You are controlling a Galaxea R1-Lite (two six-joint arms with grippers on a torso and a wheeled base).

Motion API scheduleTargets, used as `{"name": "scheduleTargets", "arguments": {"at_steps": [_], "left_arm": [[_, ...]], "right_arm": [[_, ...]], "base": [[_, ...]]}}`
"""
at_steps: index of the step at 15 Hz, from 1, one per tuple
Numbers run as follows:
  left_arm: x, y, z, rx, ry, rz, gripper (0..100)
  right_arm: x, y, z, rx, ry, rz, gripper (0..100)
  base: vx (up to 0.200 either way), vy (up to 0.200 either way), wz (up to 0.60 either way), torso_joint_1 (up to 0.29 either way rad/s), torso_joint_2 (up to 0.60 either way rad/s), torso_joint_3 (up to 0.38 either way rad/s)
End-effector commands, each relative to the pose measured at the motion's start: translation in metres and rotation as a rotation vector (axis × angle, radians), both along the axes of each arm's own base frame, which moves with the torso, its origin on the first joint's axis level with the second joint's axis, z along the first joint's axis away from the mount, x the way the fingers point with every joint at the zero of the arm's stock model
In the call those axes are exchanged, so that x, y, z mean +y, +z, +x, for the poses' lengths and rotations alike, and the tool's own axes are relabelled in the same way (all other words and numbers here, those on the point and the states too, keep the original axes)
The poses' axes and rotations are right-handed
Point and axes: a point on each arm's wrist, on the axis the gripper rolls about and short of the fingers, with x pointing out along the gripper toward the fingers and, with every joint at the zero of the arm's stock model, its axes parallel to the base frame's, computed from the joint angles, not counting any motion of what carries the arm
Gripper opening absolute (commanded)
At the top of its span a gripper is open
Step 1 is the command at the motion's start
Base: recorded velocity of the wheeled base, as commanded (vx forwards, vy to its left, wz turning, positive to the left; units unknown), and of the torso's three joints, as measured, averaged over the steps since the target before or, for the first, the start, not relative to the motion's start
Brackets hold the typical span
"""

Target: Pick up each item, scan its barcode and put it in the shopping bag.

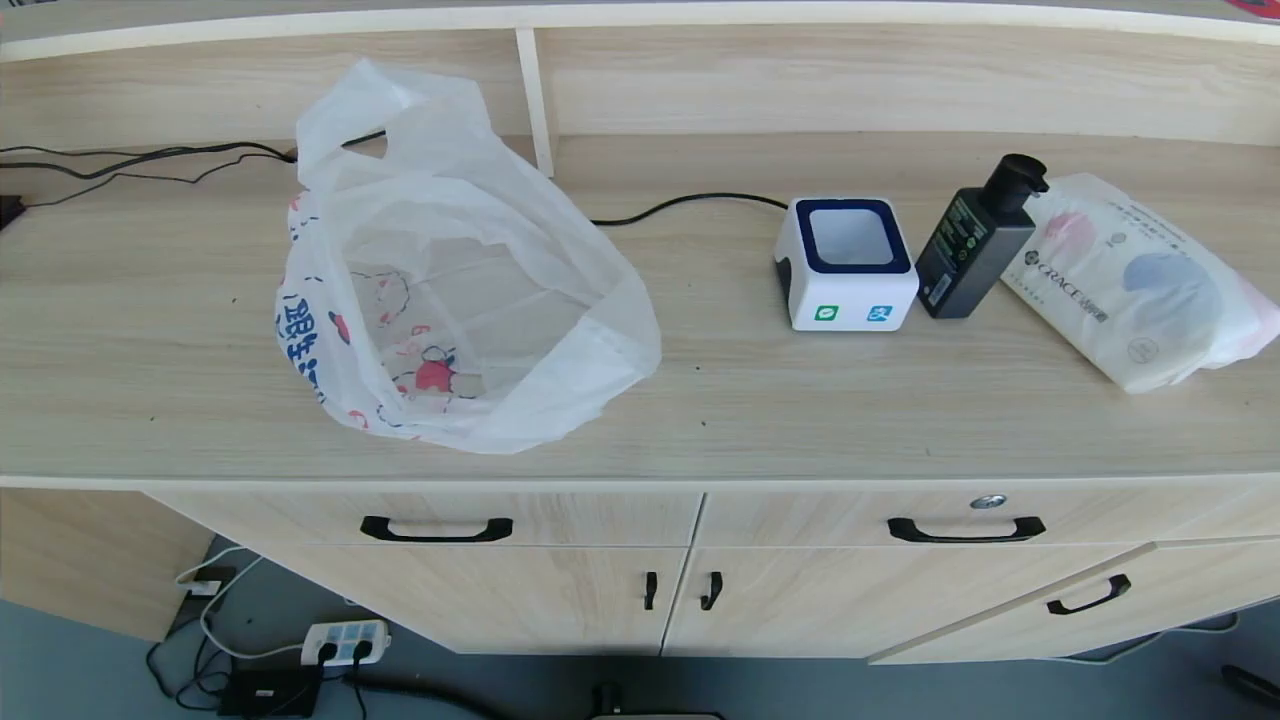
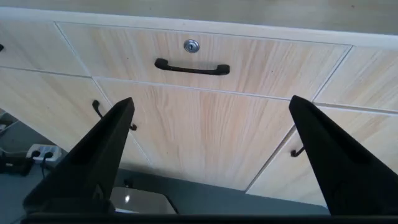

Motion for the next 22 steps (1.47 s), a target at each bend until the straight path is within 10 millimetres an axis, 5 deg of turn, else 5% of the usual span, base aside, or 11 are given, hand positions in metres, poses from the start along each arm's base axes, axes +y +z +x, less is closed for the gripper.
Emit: {"name": "scheduleTargets", "arguments": {"at_steps": [1, 2, 3, 4, 7, 9, 16, 22], "left_arm": [[0.000, 0.000, 0.000, 0.001, 0.001, -0.001, 100], [0.000, 0.000, 0.000, 0.001, 0.001, -0.001, 100], [0.000, 0.000, 0.000, 0.001, 0.001, -0.001, 100], [0.000, 0.000, 0.000, 0.001, 0.001, -0.001, 100], [0.000, 0.000, 0.000, 0.001, 0.001, 0.001, 100], [0.000, 0.000, 0.000, 0.001, 0.001, 0.002, 100], [0.000, 0.000, 0.000, 0.001, 0.001, 0.001, 100], [0.000, 0.000, 0.000, 0.001, 0.001, 0.001, 100]], "right_arm": [[0.001, 0.075, 0.018, 0.001, 0.026, 0.006, 100], [0.000, 0.142, 0.065, -0.053, 0.028, 0.028, 100], [0.000, 0.173, 0.098, -0.122, 0.031, 0.043, 100], [-0.001, 0.200, 0.152, -0.222, 0.024, 0.064, 100], [-0.001, 0.192, 0.245, -0.367, 0.036, 0.057, 100], [0.015, 0.180, 0.265, -0.364, 0.070, 0.084, 100], [0.024, 0.154, 0.319, -0.263, 0.068, 0.094, 100], [0.027, 0.155, 0.329, -0.268, 0.069, 0.086, 100]], "base": [[0.000, 0.000, 0.00, 0.000, 0.00, 0.000], [0.000, 0.000, 0.00, 0.000, 0.00, 0.000], [0.000, 0.000, 0.00, 0.000, 0.00, 0.000], [0.000, 0.000, 0.00, 0.000, 0.00, 0.000], [0.000, 0.000, 0.00, 0.000, 0.00, 0.000], [0.000, 0.000, 0.00, 0.000, 0.00, 0.000], [0.000, 0.000, 0.00, 0.000, 0.00, 0.000], [0.000, 0.000, 0.00, 0.000, 0.00, 0.000]]}}
